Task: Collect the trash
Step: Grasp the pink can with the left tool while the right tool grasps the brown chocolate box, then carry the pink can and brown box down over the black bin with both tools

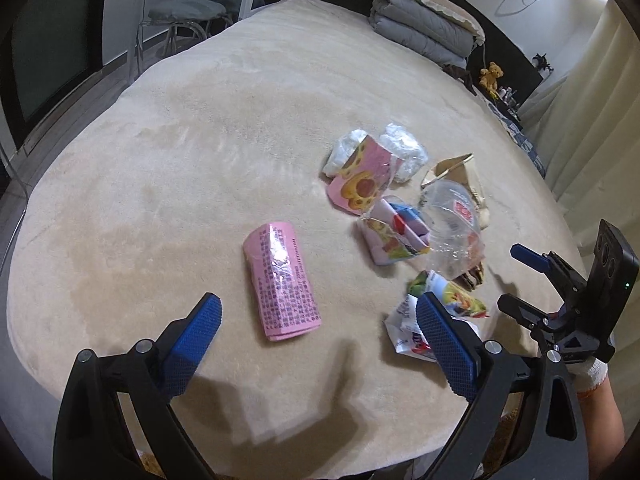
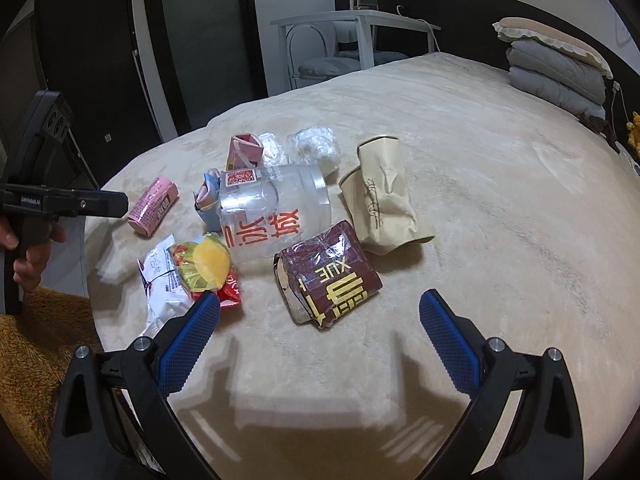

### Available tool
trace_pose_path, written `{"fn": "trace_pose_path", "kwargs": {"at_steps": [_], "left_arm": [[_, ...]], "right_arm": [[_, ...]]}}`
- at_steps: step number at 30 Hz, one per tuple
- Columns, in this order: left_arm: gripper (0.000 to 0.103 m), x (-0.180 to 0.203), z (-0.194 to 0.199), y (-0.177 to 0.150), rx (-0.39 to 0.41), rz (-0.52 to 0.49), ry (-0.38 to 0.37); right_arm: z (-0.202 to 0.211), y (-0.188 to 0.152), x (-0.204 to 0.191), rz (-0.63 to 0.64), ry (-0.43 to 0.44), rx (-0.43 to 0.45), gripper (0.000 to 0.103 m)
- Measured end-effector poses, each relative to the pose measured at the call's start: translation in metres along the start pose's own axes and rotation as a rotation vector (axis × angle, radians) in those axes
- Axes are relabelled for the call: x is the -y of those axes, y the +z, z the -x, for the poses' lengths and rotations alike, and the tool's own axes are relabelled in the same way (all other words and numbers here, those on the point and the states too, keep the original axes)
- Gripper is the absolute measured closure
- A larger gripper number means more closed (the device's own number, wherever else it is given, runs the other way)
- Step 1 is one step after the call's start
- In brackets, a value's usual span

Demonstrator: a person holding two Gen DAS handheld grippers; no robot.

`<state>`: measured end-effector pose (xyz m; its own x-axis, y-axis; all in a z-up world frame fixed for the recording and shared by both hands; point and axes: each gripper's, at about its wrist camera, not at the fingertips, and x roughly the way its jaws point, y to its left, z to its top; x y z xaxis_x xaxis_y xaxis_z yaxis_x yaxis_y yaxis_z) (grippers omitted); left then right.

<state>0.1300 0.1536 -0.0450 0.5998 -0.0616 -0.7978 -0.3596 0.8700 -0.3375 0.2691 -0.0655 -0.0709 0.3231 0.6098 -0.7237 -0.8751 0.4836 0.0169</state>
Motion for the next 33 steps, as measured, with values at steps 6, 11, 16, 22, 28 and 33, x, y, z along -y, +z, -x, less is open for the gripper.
{"fn": "trace_pose_path", "kwargs": {"at_steps": [6, 11, 16, 22, 28, 33], "left_arm": [[0.028, -0.007, -0.024, 0.012, -0.047, -0.006, 0.063], [0.039, -0.011, -0.031, 0.018, -0.048, -0.014, 0.09], [0.067, -0.017, -0.025, 0.02, -0.029, 0.004, 0.083], [0.07, -0.017, -0.019, 0.017, -0.013, 0.003, 0.062], [0.071, -0.008, -0.006, 0.007, 0.011, -0.001, 0.027], [0.072, 0.01, 0.008, -0.006, 0.047, -0.022, -0.005]], "right_arm": [[-0.025, 0.005, 0.005, 0.048, -0.006, -0.028, 0.016], [-0.035, 0.004, 0.01, 0.063, 0.015, -0.042, 0.029], [-0.034, 0.003, 0.007, 0.079, 0.01, -0.043, 0.036], [-0.02, 0.001, 0.007, 0.064, -0.016, -0.028, 0.036], [0.001, -0.002, 0.011, 0.02, -0.039, -0.013, 0.036], [0.023, -0.007, -0.003, -0.003, -0.052, 0.0, 0.036]]}}
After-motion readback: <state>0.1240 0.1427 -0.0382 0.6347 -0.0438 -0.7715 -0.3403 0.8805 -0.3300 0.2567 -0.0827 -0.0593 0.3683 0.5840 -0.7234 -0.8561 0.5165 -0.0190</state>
